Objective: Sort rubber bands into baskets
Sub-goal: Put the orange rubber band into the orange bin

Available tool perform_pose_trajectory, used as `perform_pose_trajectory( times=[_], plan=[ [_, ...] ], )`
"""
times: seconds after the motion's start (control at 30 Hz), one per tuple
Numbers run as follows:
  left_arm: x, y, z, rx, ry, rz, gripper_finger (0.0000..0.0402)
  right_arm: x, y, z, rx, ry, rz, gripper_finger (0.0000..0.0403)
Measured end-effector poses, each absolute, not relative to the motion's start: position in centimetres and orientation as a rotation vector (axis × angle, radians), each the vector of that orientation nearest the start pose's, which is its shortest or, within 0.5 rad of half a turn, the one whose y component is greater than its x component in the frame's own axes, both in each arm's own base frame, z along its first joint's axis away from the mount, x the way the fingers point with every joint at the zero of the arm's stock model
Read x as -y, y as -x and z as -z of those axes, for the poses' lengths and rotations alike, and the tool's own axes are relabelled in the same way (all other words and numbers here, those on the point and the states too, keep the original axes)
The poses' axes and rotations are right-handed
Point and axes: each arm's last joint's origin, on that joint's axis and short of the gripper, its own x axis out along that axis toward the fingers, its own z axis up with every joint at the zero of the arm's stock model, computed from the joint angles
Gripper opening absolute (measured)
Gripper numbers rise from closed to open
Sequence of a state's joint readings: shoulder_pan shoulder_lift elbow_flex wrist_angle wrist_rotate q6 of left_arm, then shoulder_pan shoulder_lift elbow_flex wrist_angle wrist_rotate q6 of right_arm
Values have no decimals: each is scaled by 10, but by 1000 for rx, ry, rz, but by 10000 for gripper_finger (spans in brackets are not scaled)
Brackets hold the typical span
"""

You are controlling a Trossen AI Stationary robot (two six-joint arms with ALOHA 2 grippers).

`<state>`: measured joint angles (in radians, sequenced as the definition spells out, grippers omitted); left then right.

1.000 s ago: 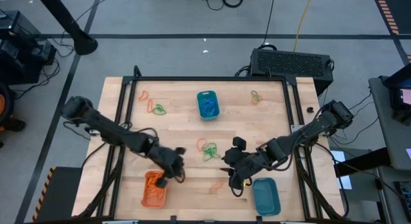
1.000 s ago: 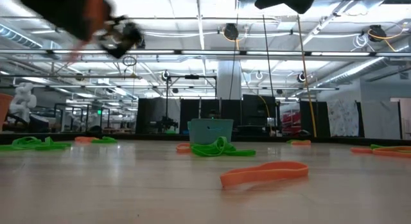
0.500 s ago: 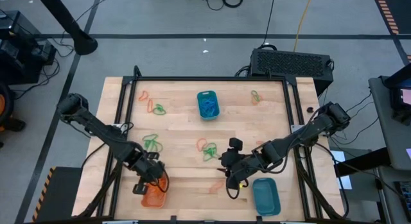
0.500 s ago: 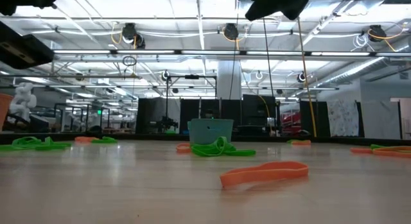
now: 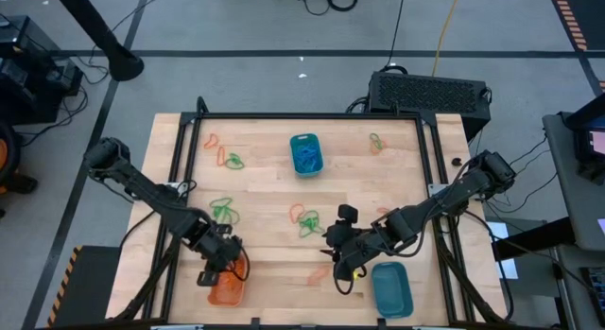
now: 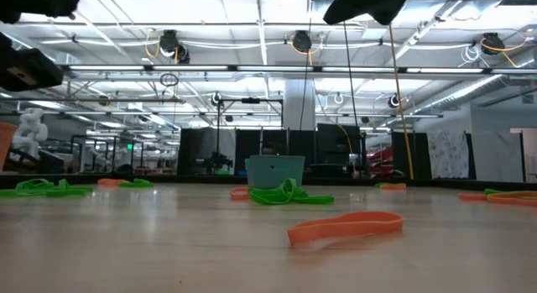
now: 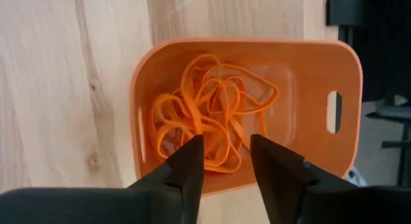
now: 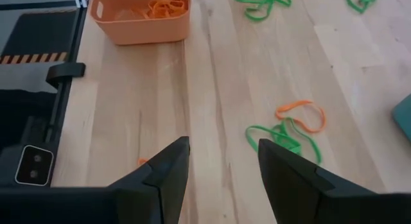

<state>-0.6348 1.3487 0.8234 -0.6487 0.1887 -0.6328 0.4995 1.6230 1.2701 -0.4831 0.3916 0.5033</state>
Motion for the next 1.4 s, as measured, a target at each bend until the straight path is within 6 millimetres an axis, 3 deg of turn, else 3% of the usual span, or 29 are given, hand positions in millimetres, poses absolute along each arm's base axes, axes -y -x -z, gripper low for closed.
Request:
perform_pose_trajectory(
  times=[0.4,0.53,0.67,0.83,1.03,1.2,1.4],
  plan=[
    [144,-195,-203,-1363,316,396,161,-156,-308,-266,-785,-121,100,178],
    [143,-206,-208,-1189,200,443,161,-146,-300,-263,-879,-217,195,178],
    [138,-212,-224,-943,-14,447,161,-127,-282,-252,-1103,-254,388,178],
    [120,-212,-246,-616,-221,326,161,-96,-267,-236,-1304,-291,599,178],
    [84,-212,-254,-239,-238,265,161,-52,-263,-204,-1452,-311,640,178],
    [54,-212,-238,-141,-128,160,161,-3,-267,-202,-1411,-272,774,178],
    [38,-209,-218,-104,-11,86,161,80,-260,-204,-1380,-377,950,178]
  ],
)
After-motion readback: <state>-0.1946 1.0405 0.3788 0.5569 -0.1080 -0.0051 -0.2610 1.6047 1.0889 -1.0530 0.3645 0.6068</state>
